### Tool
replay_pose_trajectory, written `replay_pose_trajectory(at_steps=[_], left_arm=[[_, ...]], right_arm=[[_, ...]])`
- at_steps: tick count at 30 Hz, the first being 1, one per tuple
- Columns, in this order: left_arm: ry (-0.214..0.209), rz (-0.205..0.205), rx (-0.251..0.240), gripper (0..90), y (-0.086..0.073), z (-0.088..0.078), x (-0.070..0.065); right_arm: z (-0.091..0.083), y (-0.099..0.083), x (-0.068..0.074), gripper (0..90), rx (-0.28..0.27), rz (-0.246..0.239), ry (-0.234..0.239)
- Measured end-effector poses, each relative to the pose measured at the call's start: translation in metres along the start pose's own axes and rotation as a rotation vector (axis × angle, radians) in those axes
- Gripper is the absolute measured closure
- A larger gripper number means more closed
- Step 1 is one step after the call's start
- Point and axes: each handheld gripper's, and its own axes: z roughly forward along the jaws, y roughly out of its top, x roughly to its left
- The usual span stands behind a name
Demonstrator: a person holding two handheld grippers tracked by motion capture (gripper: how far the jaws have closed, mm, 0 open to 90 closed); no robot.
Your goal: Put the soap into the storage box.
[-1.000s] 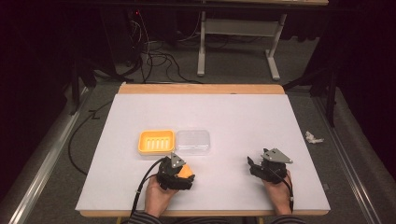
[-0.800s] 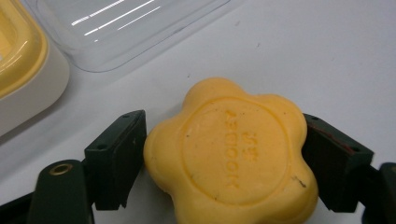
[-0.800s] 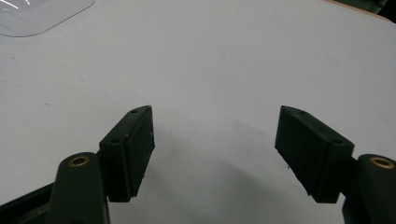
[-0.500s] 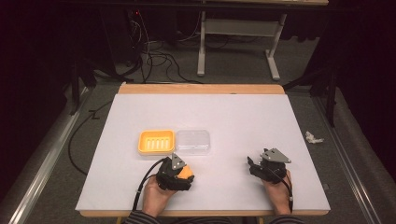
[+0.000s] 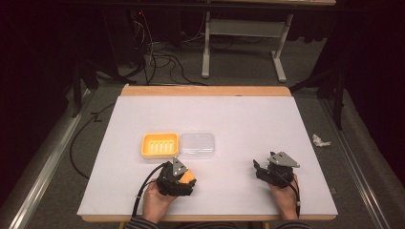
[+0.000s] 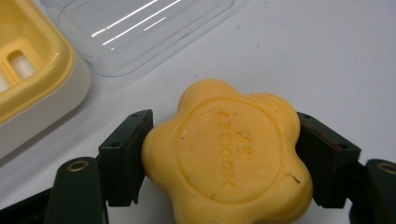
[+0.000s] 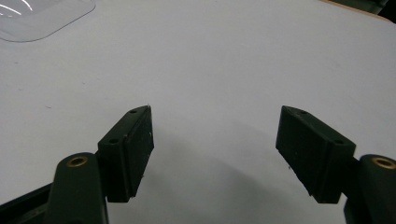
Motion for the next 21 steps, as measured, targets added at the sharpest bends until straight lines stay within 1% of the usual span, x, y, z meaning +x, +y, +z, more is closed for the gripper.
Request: replay_pose_trajectory(at_steps=[5,7,9,12,16,18,20,21], left_arm=[[-0.019,-0.029,-0.028,27.5,0.009,-0.008,0.0],[-0.025,-0.03,-0.024,27.5,0.011,-0.01,0.001],[-0.025,-0.023,-0.025,27.5,0.012,-0.012,0.001],[-0.03,-0.031,-0.027,27.5,0.016,-0.014,0.002],[-0.041,-0.059,-0.045,27.5,0.021,-0.017,0.002],[-0.043,-0.057,-0.05,27.5,0.022,-0.018,0.002],[-0.039,-0.039,-0.046,27.5,0.023,-0.02,0.002],[-0.036,-0.041,-0.053,27.5,0.025,-0.02,0.003]], right_arm=[[0.0,0.0,0.001,28.1,0.0,0.0,0.004],[0.0,0.0,0.0,28.0,0.001,-0.001,0.003],[0.0,0.0,0.0,28.0,0.001,0.001,0.002],[0.0,0.0,0.0,28.0,0.002,0.001,0.001],[0.0,0.0,0.0,28.0,-0.003,-0.009,0.004],[0.0,0.0,0.0,28.0,-0.001,-0.001,0.003],[0.0,0.0,0.0,27.9,-0.005,-0.007,0.002],[0.0,0.0,0.0,27.9,-0.004,-0.001,0.0]])
